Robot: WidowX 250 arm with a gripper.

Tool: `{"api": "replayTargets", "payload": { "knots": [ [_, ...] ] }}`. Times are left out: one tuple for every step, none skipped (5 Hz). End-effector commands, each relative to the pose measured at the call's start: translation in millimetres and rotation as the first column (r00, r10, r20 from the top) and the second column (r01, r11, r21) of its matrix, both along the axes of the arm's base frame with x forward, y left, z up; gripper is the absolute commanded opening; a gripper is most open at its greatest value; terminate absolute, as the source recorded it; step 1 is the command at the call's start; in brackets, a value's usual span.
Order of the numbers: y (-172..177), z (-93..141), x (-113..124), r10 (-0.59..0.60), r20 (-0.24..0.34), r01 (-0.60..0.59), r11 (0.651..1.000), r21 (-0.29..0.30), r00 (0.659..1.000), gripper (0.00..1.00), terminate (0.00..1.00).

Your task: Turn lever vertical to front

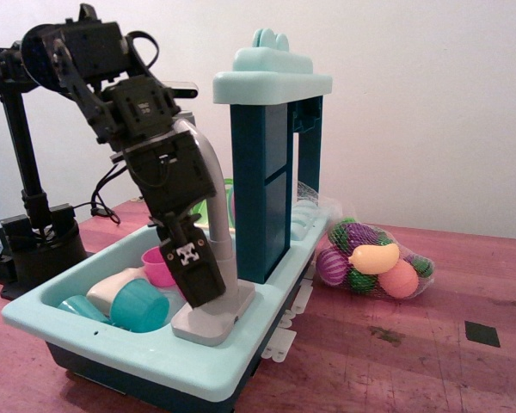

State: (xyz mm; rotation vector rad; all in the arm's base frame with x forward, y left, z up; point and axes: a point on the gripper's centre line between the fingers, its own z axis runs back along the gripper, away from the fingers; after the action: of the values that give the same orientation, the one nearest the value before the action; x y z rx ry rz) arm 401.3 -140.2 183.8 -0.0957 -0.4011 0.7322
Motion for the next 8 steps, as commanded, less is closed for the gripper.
{"api": "replayTargets", "payload": {
  "knots": [
    [27.1, 23.4, -15.4, 0.066, 0.117, -0.066, 0.998, -0.011, 0.991, 1.0, 0.0],
    [33.4, 9.7, -21.0, 0.071, 0.124, -0.069, 0.997, -0.017, 0.99, 1.0, 0.0],
    [34.6, -3.5, -29.3, 0.066, 0.098, -0.063, 0.998, -0.026, 0.993, 1.0, 0.0],
    [37.0, -15.8, -43.0, 0.069, 0.084, -0.067, 0.997, -0.033, 0.994, 1.0, 0.0],
    [40.0, -23.5, -65.2, 0.089, 0.067, -0.086, 0.995, -0.044, 0.994, 1.0, 0.0],
    [43.9, -8.6, -108.1, 0.139, 0.047, -0.137, 0.99, -0.028, 0.989, 1.0, 0.0],
    [48.2, 11.3, -130.4, 0.164, 0.049, -0.163, 0.987, -0.008, 0.985, 1.0, 0.0],
    [58.9, 23.9, -136.2, 0.174, 0.058, -0.174, 0.985, 0.003, 0.983, 1.0, 0.0]
  ]
}}
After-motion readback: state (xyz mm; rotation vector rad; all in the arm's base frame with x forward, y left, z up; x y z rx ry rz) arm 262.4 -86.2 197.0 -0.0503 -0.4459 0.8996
